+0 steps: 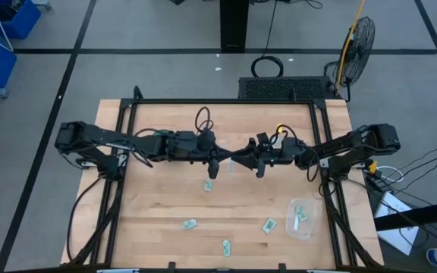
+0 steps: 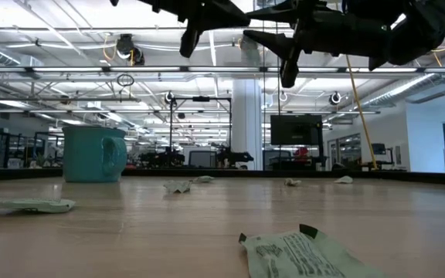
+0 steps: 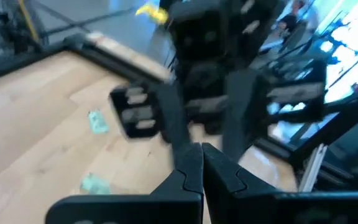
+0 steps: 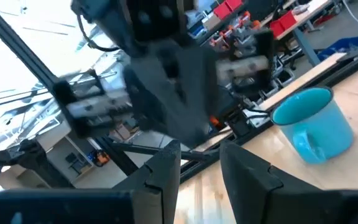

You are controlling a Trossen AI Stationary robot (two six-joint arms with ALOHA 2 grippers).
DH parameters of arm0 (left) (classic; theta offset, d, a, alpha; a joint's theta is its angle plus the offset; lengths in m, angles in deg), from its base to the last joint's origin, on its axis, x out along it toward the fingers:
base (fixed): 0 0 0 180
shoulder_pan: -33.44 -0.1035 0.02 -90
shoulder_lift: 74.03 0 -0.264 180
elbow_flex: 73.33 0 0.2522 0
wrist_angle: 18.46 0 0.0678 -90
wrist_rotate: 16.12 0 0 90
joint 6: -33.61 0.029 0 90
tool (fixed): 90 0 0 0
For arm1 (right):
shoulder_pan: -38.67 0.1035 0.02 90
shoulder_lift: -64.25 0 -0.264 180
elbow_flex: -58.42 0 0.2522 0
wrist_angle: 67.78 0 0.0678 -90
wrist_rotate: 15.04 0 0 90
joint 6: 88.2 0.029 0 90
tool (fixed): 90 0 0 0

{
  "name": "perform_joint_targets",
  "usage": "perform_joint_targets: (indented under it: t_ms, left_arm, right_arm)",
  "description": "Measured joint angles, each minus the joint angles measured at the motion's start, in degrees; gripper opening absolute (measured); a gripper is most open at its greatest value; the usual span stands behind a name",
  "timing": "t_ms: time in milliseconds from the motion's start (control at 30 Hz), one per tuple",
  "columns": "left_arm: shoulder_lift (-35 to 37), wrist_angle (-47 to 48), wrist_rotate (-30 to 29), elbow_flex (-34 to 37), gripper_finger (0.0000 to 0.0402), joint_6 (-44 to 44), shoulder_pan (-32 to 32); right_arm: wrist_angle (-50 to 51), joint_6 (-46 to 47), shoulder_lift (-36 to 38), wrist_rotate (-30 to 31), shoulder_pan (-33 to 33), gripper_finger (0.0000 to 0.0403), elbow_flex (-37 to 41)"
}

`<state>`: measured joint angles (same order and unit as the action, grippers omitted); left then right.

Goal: Pick and place Stevia / Truvia into bins
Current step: Put the stevia packet into the transparent container

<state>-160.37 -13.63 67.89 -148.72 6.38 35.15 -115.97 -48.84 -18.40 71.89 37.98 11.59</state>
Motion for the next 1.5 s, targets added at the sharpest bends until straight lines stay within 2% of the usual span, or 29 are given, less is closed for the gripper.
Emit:
perform_joint_targets:
  t_ms: [200, 267, 400, 500, 567, 667, 767, 967, 1067, 1167, 1367, 1500]
  left_arm:
    - [0.2, 0.3, -0.1, 0.0, 0.0001, 1.1, -0.9]
    - [0.5, 0.2, 0.0, 0.0, 0.0002, 1.2, -1.2]
    - [0.7, 0.9, 0.0, 0.0, 0.0003, 0.5, -1.3]
    - [0.9, 0.7, 0.0, 0.0, 0.0004, 1.2, -1.5]
    - [0.9, 0.7, 0.0, 0.0, 0.0004, 1.2, -1.8]
    - [1.3, 0.7, 0.1, 0.0, 0.0005, 1.2, -2.4]
    - [1.5, 0.4, 0.2, 0.0, 0.0005, 1.2, -3.1]
    - [1.7, 0.3, 3.4, 0.0, 0.0018, -0.2, -4.2]
    - [1.7, 0.7, 4.1, 0.0, 0.0025, -0.3, -4.3]
    - [1.7, 0.0, 4.9, 0.0, 0.0027, -0.3, -4.2]
    - [1.7, 0.3, 5.1, 0.0, 0.0027, 0.0, -4.2]
    - [1.7, 0.5, 5.1, 0.0, 0.0022, 0.0, -4.6]
  right_arm:
    - [2.6, -0.7, 0.0, -0.4, 0.1, 0.011, -0.1]
    - [5.4, -0.6, 0.0, -3.1, 0.2, 0.011, -0.1]
    - [16.3, -1.5, 0.0, -9.2, 1.1, 0.011, -0.1]
    - [26.9, -6.0, 0.0, -8.4, 1.7, 0.011, -0.1]
    - [30.4, -9.9, -0.8, -6.2, 1.9, 0.011, 0.0]
    - [25.7, -12.5, -4.2, -6.0, 1.8, 0.0118, -0.2]
    - [20.0, -14.3, -10.2, -6.1, 1.8, 0.0141, -4.1]
    - [25.0, -26.2, -22.2, -5.8, 2.3, 0.0192, -11.4]
    - [25.4, -31.1, -25.8, -2.2, 2.3, 0.02, -11.5]
    - [25.6, -31.4, -27.8, 1.5, 2.2, 0.0199, -11.4]
    - [24.2, -32.2, -30.0, -1.7, 2.0, 0.0198, -11.5]
    - [24.1, -32.2, -30.5, -0.7, 3.2, 0.0197, -10.8]
